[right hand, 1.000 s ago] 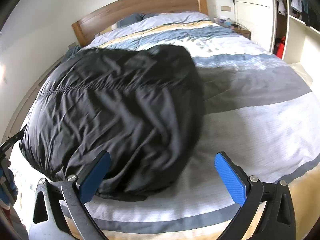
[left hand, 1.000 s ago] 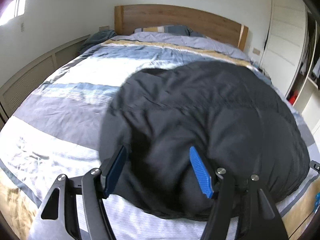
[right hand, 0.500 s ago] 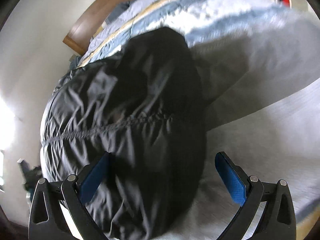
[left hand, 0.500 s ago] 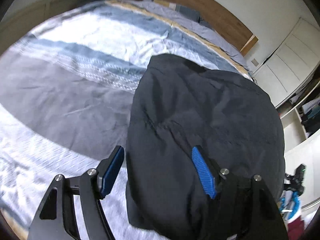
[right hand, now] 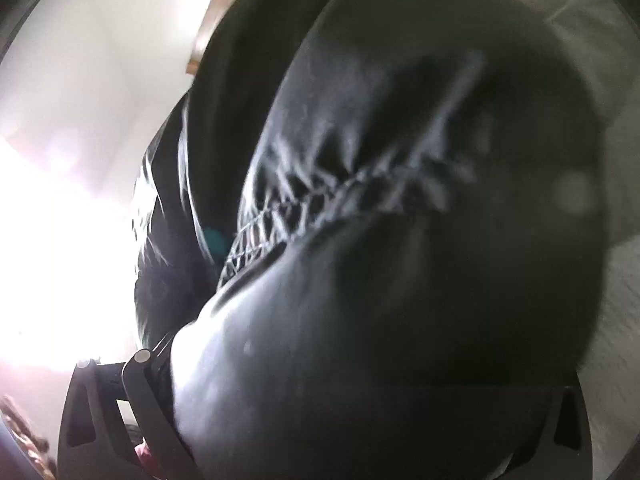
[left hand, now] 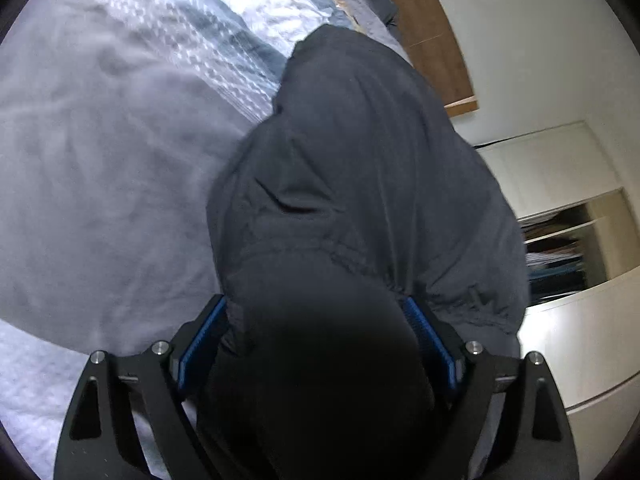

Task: Fold large clothes
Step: 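Grasp the coat bundle with both grippers and lift it off the bed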

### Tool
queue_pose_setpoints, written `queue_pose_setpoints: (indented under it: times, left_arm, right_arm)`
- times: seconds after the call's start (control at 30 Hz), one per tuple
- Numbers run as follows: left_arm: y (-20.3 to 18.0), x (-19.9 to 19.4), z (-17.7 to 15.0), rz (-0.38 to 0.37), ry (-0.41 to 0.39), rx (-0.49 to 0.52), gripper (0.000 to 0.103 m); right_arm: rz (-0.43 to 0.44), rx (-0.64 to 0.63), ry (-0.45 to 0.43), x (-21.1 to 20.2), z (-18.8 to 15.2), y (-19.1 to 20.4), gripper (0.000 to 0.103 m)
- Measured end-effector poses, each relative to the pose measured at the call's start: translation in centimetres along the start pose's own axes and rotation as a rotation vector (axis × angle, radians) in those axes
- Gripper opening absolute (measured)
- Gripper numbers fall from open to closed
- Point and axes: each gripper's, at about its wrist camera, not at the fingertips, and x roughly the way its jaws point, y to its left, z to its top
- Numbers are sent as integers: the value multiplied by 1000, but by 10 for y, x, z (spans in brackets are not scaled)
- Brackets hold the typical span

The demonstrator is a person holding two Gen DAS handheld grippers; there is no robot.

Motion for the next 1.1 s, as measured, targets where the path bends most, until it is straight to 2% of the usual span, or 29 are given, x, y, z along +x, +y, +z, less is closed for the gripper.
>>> queue_pose_setpoints:
  times: [0.07, 0.13, 0.17, 0.2, 0.23, 0.27, 0.3, 0.33, 0.37, 0.47, 0.53, 0.67, 0.8, 0.87, 0.97, 1.1]
  left_arm:
    - [-1, 3, -4, -24, 3, -5, 88]
    - [-7, 6, -8, -4, -10, 12, 85]
    - [-13, 7, -11, -3, -24, 18, 74]
    - [-20, 7, -14, -7, -35, 27, 50]
    - [-31, 5, -19, 6, -55, 48, 43]
    - [-39, 2, -21, 18, -66, 63, 32]
    - [-49, -1, -23, 23, -78, 77, 25]
    - [-58, -4, -24, 23, -89, 89, 22]
    - [-68, -9, -26, 25, -102, 103, 19]
    - [-97, -26, -28, 4, -136, 138, 16]
    - [-117, -40, -31, -20, -159, 167, 16]
    - [-147, -77, -42, -71, -195, 200, 15]
    - [-166, -123, -60, -115, -239, 228, 15]
    - [-170, -133, -66, -119, -247, 235, 15]
    - [-147, -141, -73, -87, -233, 197, 15]
    - [-104, -115, -82, 61, -162, 144, 16]
  right_arm:
    - [9, 13, -14, 3, 0, -4, 103]
    - [-4, 11, -26, 6, -1, -1, 103]
    - [-12, 10, -30, 7, -2, 2, 103]
    - [-17, 8, -34, 9, -2, 5, 103]
    - [-23, -1, -44, 10, -4, 10, 97]
    - [-21, -11, -56, 10, -6, 18, 80]
    - [-5, -16, -75, 7, -9, 26, 70]
    - [10, -23, -92, 4, -10, 33, 55]
    - [17, -45, -108, 0, -11, 46, 46]
    - [-3, -154, -128, -8, -13, 92, 35]
    - [-3, -223, -148, -15, -14, 125, 32]
    - [38, -303, -187, -31, -18, 173, 31]
    - [103, -353, -200, -47, -37, 208, 31]
    - [124, -361, -197, -48, -48, 213, 31]
    - [126, -325, -178, -38, -64, 198, 31]
    - [10, -247, -118, 7, -66, 161, 31]
